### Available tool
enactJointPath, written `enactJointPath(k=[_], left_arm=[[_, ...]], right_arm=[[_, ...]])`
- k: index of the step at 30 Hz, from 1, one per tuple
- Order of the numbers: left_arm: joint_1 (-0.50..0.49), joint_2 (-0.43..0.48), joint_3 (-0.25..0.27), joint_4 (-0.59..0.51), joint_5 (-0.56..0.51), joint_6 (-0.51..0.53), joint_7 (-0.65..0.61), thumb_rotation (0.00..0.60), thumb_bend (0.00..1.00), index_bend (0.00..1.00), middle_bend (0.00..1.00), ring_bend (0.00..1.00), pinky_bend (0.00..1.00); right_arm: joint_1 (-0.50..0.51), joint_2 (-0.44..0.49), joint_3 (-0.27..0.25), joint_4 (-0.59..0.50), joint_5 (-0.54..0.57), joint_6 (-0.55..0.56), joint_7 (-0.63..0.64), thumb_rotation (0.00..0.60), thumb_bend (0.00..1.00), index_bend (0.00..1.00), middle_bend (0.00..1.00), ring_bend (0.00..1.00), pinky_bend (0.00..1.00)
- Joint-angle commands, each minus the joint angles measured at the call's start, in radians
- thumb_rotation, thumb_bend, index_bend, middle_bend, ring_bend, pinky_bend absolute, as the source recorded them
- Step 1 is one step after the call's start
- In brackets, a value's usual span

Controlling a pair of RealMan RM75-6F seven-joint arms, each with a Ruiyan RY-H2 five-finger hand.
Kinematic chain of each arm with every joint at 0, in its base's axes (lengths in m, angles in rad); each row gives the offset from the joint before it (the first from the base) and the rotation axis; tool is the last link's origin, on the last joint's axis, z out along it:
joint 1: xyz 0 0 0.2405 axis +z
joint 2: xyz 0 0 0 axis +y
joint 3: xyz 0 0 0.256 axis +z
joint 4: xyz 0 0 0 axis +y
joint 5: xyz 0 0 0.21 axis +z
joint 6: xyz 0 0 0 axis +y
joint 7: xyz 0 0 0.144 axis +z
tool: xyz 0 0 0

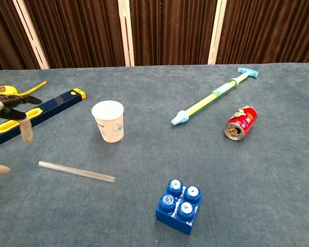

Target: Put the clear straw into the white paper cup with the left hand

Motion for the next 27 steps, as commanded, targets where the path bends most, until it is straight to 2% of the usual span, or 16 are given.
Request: enactJointPath(k=[1,12,27], left_arm=[[-0.036,-0.051,-0.022,0.01,-0.073,-0.051,0.055,0.6,0.21,0.45,0.0,0.0,0.0],[-0.124,-0.192,-0.079,0.094,-0.231,-0.122,0.173,0.6,0.3,0.47,0.0,0.0,0.0],[-0.186,-0.313,-0.077,0.154,-0.301,-0.119,0.251,0.6,0.31,0.51,0.0,0.0,0.0]], right_arm=[[0.0,0.0,0.0,0.0,0.0,0.0,0.0,0.6,0.09,0.0,0.0,0.0,0.0],[0.001,0.002,0.0,-0.001,0.001,-0.003,0.003,0.6,0.09,0.0,0.0,0.0,0.0],[0.002,0.004,-0.001,0.003,-0.001,-0.006,0.015,0.6,0.09,0.0,0.0,0.0,0.0]])
